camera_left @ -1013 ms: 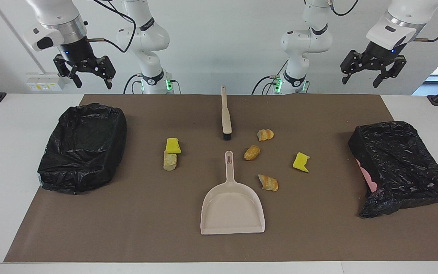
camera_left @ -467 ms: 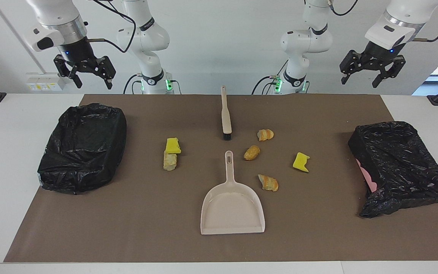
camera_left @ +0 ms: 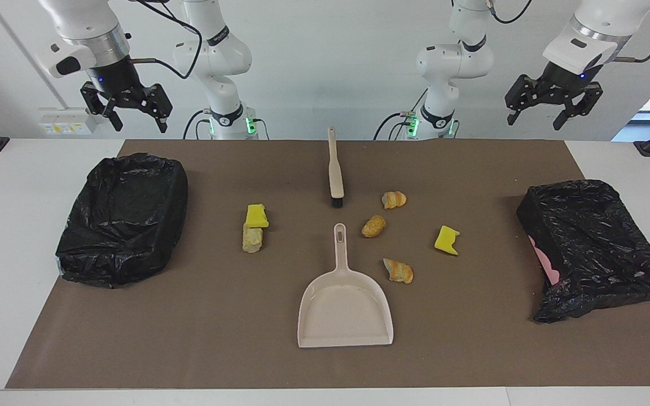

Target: Sweep and dump trash in bin

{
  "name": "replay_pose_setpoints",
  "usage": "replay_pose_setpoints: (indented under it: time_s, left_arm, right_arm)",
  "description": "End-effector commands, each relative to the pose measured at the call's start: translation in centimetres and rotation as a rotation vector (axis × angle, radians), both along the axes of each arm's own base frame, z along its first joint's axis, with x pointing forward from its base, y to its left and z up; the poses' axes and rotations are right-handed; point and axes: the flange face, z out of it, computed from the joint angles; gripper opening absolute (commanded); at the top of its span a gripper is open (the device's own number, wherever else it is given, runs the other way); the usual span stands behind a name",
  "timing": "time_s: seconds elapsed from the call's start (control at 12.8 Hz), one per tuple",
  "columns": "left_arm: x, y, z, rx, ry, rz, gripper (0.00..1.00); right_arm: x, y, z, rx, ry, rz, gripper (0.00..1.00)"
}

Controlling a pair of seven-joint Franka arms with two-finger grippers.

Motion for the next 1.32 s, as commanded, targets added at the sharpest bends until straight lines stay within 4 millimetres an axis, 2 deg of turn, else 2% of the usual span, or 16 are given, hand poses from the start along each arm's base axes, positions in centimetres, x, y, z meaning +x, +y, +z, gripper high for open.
replay_pose_setpoints:
  time_s: [0.0, 0.31, 0.39, 0.55, 0.86, 1.09, 1.25]
  left_arm:
    - [-1.0, -0.1, 0.1, 0.014, 0.008, 0.004, 1.0]
    - [-1.2, -1.5, 0.1, 0.004, 0.001, -0.02, 1.0]
    - [-1.8, -1.9, -0.3, 0.007, 0.007, -0.029, 1.0]
    - [-3.4, -4.2, -1.3, -0.014, 0.013, -0.045, 1.0]
    - [-8.4, -14.3, -6.3, -0.039, 0.045, 0.018, 1.0]
    - [-13.6, -23.6, -12.8, -0.034, 0.052, 0.012, 1.0]
    - [-16.7, -28.1, -17.2, -0.06, 0.023, 0.03, 1.0]
  right_arm:
    - [-0.9, -0.1, -0.1, 0.006, 0.005, 0.023, 1.0]
    - [-1.1, -0.1, 0.0, 0.006, 0.006, 0.024, 1.0]
    - [-1.2, -0.2, -0.3, 0.006, 0.012, 0.023, 1.0]
    - [-1.3, -0.4, -0.2, 0.006, 0.011, 0.02, 1.0]
    - [-1.3, -0.3, -0.2, 0.006, 0.012, 0.021, 1.0]
    - [-1.4, -0.4, -0.4, 0.007, 0.017, 0.02, 1.0]
    - [-1.4, -0.1, -0.5, 0.007, 0.017, 0.021, 1.0]
